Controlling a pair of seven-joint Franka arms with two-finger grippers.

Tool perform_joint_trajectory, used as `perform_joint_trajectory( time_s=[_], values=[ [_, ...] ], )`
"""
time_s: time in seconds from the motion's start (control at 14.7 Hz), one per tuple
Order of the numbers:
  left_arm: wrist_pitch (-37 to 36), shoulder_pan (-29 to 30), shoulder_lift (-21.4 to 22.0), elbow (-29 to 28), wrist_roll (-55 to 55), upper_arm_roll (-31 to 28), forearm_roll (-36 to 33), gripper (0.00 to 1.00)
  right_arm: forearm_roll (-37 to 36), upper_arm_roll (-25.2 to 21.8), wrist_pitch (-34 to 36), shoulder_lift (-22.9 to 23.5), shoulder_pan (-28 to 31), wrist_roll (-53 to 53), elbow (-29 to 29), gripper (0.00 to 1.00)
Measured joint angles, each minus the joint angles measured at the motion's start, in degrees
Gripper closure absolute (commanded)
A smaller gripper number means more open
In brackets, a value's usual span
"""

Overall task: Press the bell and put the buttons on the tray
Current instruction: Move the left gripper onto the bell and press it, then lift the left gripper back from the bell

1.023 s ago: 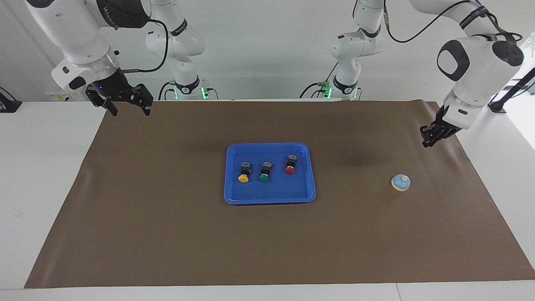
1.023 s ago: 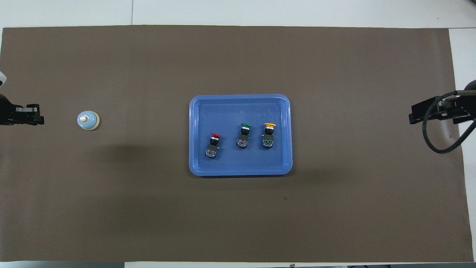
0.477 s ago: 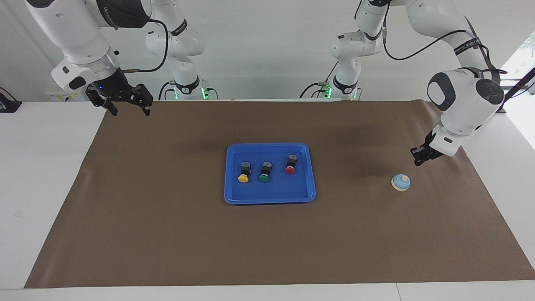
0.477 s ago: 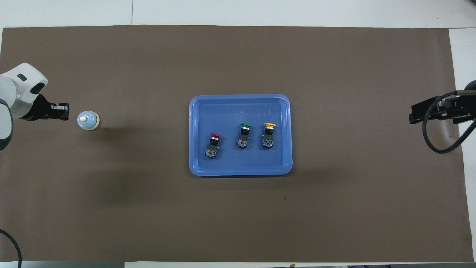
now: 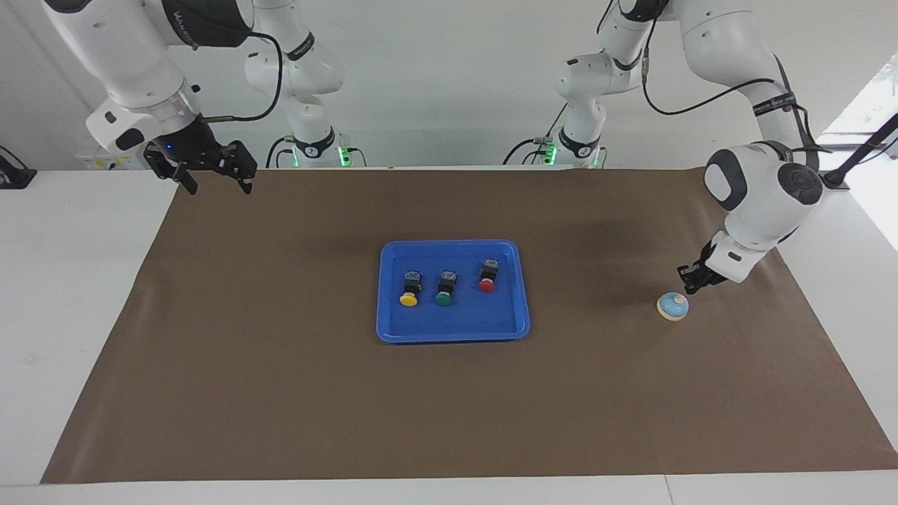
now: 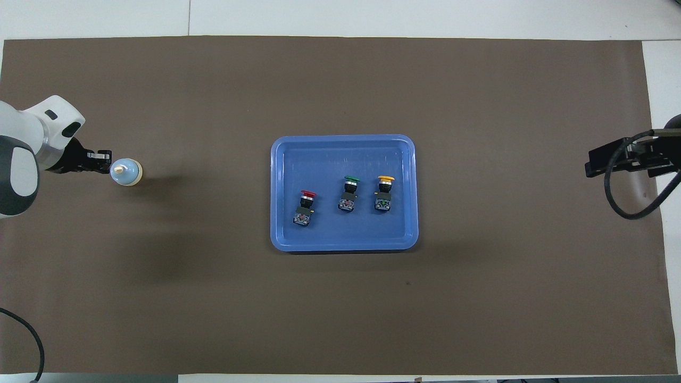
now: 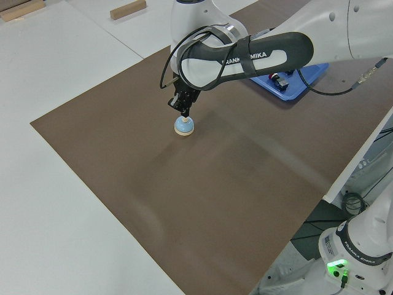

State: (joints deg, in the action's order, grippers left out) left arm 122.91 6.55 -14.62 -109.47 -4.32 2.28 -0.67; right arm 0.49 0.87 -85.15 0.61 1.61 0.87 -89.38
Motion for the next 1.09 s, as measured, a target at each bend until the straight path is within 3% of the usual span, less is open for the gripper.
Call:
perform_joint_trajectory(
  time_s=[0.2,0.48,0.61,0.89,0.95,1.02,1.09],
  values=[
    [3.4,-1.1,-2.2,-0.8,0.0,0.1,0.0,1.00,0.0,0.0,0.0,0.0,0.0,0.0,0.0,0.00],
    [4.2,-1.0,-1.9,-1.3,-0.2,0.0,0.0,1.00,0.0,0.0,0.0,0.0,0.0,0.0,0.0,0.00],
    [0.1,-1.0,-1.9,0.6,-0.3,0.0,0.0,1.00,0.0,0.0,0.0,0.0,0.0,0.0,0.0,0.00],
    [-18.2,-2.8,0.8,11.6,0.2,0.3,0.0,1.00,0.0,0.0,0.0,0.0,0.0,0.0,0.0,0.00],
    [-21.8,-3.3,1.9,13.5,0.6,0.4,0.0,0.58,0.0,0.0,0.0,0.0,0.0,0.0,0.0,0.00],
    [-24.4,-3.5,3.0,14.6,0.7,0.5,0.0,0.01,0.0,0.0,0.0,0.0,0.0,0.0,0.0,0.00],
    [-26.4,-4.1,4.3,15.0,0.7,0.6,0.0,0.00,0.0,0.0,0.0,0.0,0.0,0.0,0.0,0.00]
  ],
)
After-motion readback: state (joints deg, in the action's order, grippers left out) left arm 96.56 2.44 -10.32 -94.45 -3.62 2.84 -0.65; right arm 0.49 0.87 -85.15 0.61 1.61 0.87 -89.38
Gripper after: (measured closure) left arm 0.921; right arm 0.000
